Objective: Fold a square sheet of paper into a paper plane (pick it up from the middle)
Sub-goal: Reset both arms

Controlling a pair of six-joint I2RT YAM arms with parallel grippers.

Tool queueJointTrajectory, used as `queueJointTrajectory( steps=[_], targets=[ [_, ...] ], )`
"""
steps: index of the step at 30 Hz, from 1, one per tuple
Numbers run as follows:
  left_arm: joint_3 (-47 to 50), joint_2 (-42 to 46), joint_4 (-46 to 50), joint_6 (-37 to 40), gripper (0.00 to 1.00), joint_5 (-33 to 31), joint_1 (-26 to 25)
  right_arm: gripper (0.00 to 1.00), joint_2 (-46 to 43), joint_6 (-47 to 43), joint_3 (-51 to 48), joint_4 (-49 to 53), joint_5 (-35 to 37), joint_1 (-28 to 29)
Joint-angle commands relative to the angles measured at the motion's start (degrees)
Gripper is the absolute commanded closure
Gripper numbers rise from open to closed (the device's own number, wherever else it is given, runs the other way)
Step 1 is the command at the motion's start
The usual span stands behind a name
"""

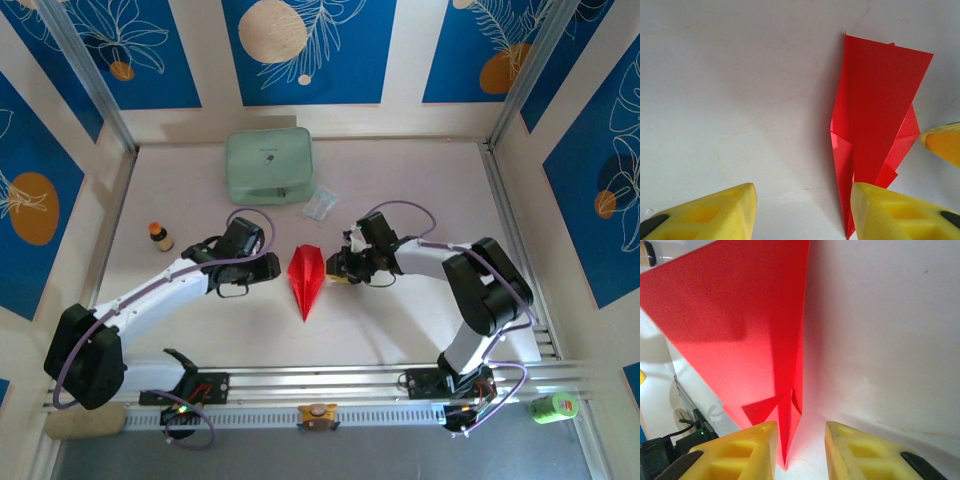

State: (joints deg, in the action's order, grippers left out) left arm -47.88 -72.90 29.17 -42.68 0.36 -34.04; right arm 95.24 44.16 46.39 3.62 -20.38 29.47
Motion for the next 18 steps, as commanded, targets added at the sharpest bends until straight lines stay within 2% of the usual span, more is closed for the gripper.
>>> queueJointTrajectory(
  steps=[1, 4, 6, 7, 9, 11, 14, 16, 18],
  targets=[
    [0.7, 1.5, 1.0, 4.0, 0.42, -3.0, 1.2, 0.66, -8.9, -2.8, -0.2, 7.2, 8.5, -0.7],
    [1.1, 3.1, 0.9, 8.2, 0.34, -8.4, 1.9, 0.56, -19.1, -4.8, -1.1, 13.5, 23.6, -0.6],
    [1.3, 4.4, 0.3, 11.1, 0.27, -12.5, 2.6, 0.40, -25.6, -6.7, -2.1, 15.3, 32.3, -0.9],
    [1.6, 5.2, -0.6, 12.8, 0.22, -14.6, 3.0, 0.36, -28.4, -7.8, -2.9, 15.4, 36.9, -1.3],
    [2.7, 6.6, -4.1, 16.4, 0.15, -17.3, 4.1, 0.33, -32.2, -11.1, -4.6, 13.1, 45.7, -2.0],
    [3.3, 7.3, -7.4, 19.9, 0.10, -19.9, 5.6, 0.32, -34.4, -18.2, -7.8, 7.8, 54.8, -2.5],
    [4.6, 6.5, -14.7, 26.7, 0.07, -24.2, 8.2, 0.30, -34.4, -32.9, -13.8, -5.1, 60.6, -4.7],
    [7.7, 6.2, -22.9, 31.3, 0.03, -25.7, 10.4, 0.28, -32.6, -34.9, -14.0, -7.4, 62.3, -8.6],
    [9.8, 5.4, -28.4, 32.6, 0.02, -26.7, 13.2, 0.27, -30.0, -35.3, -13.6, -7.9, 56.9, -14.1]
  ],
)
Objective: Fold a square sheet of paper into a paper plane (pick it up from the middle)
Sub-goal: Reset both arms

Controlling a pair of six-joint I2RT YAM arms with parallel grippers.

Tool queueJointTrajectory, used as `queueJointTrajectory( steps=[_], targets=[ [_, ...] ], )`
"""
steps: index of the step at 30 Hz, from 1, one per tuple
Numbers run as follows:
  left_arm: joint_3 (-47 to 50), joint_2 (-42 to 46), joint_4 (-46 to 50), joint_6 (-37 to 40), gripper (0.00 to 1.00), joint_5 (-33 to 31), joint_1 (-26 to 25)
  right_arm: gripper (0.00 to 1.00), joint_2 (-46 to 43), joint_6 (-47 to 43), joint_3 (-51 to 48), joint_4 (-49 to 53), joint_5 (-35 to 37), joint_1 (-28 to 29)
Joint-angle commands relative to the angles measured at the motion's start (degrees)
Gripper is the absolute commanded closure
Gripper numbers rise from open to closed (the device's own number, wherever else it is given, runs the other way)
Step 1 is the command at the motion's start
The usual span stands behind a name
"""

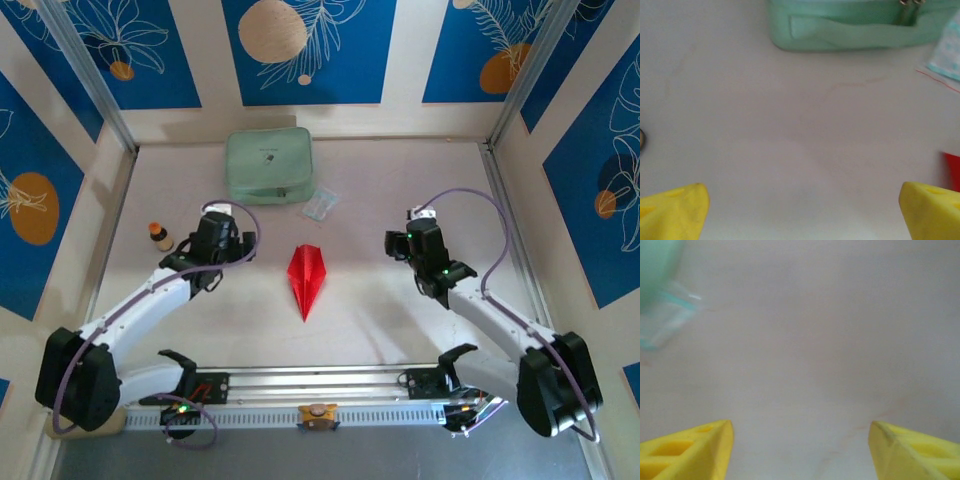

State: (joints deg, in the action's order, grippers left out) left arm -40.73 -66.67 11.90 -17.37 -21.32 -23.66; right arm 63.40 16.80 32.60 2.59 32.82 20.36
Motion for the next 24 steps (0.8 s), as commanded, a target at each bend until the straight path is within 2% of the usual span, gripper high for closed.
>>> queueJointTrajectory(
  steps=[1, 4, 6, 8, 9, 11, 12, 15, 16, 19, 21, 22, 24],
  targets=[
    [3.8, -1.4, -14.3, 8.1, 0.01, -5.3, 4.5, 0.27, 3.2, -8.4, -0.5, -9.3, 1.4, -7.1],
    [7.5, -4.3, -23.9, 13.3, 0.00, -5.7, 7.2, 0.28, 5.1, -10.3, -4.5, -20.1, -4.8, -10.8],
    [6.0, -6.1, -22.4, 13.9, 0.00, -4.5, 9.2, 0.28, 8.5, -11.0, -6.8, -27.3, -9.9, -14.1],
    [7.7, -8.7, -28.2, 17.4, 0.00, -4.0, 9.8, 0.28, 13.3, -12.4, -6.6, -31.5, -13.4, -16.3],
    [8.5, -10.0, -30.3, 18.3, 0.00, -4.0, 10.1, 0.28, 14.4, -12.9, -5.1, -30.0, -14.1, -16.6],
    [9.4, -12.4, -33.6, 21.1, 0.00, -2.8, 10.4, 0.28, 16.7, -14.4, -5.1, -34.6, -18.5, -17.5],
    [9.9, -13.3, -35.9, 21.8, 0.00, -2.6, 10.4, 0.29, 17.1, -14.0, -3.5, -31.7, -20.2, -18.1],
    [12.4, -16.4, -45.1, 22.5, 0.00, 0.9, 11.8, 0.32, 17.4, -14.6, -3.1, -31.6, -27.5, -19.7],
    [11.9, -16.7, -44.8, 22.0, 0.00, 1.6, 12.0, 0.32, 16.9, -14.7, -3.8, -32.1, -29.1, -19.9],
    [13.9, -17.4, -50.8, 22.6, 0.00, 4.9, 13.6, 0.32, 15.8, -15.2, -6.2, -36.2, -32.5, -19.7],
    [16.7, -19.5, -57.8, 20.3, 0.00, 6.7, 16.0, 0.32, 16.0, -14.7, -6.5, -37.3, -32.7, -19.7],
    [17.7, -21.1, -61.6, 19.3, 0.00, 8.1, 17.4, 0.32, 16.6, -13.6, -7.3, -39.6, -31.5, -19.9],
    [18.5, -20.6, -62.0, 18.1, 0.00, 11.3, 19.0, 0.31, 20.2, -12.6, -10.4, -49.0, -32.2, -20.6]
  ],
)
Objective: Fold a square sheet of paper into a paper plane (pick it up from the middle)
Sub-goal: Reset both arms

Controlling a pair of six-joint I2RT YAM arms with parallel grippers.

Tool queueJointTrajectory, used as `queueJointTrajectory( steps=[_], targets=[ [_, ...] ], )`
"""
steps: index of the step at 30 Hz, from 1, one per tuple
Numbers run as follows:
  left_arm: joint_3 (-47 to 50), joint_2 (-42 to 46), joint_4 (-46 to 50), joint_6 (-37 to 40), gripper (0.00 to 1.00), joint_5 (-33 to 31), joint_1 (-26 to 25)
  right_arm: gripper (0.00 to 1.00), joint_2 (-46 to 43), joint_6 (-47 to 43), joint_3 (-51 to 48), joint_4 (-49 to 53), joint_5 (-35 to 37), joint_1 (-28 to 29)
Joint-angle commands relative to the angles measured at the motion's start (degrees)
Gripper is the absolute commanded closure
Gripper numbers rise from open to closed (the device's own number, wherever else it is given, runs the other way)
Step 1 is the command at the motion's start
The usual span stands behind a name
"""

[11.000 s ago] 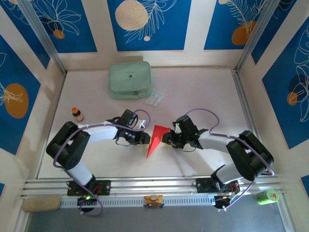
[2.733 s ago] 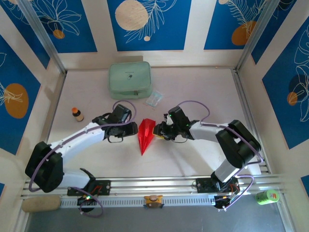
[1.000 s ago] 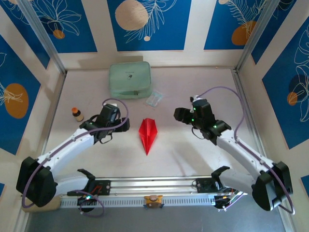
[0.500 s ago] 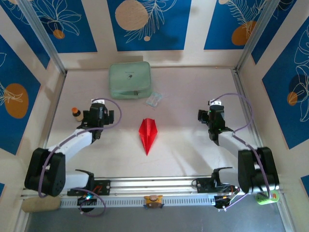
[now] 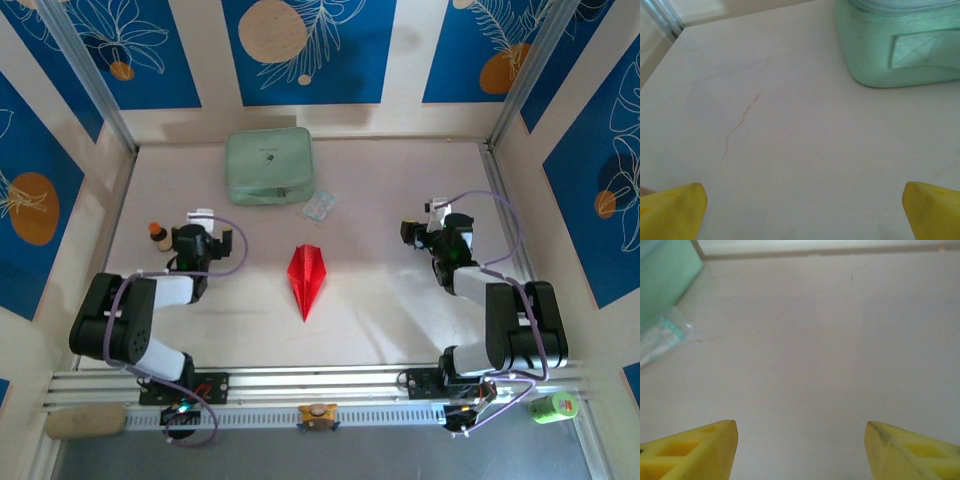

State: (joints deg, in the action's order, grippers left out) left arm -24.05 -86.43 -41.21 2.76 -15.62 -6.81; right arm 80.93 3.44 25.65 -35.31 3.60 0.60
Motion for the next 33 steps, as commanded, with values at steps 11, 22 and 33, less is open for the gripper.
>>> queueJointTrajectory(
  steps=[11, 22, 33],
  targets=[
    [2.4, -3.4, -12.5, -0.9, 0.00, 10.0, 2.8, 0.01, 6.6, 3.6, -2.8, -13.5, 10.6, 1.3],
    [2.8, -3.1, -12.8, -0.5, 0.00, 11.0, 2.9, 0.01, 6.3, 3.7, -3.0, -13.2, 10.6, 1.2],
    [2.9, -3.1, -12.8, -0.5, 0.00, 11.0, 2.9, 0.01, 6.4, 3.9, -2.8, -13.1, 10.5, 1.1]
  ],
)
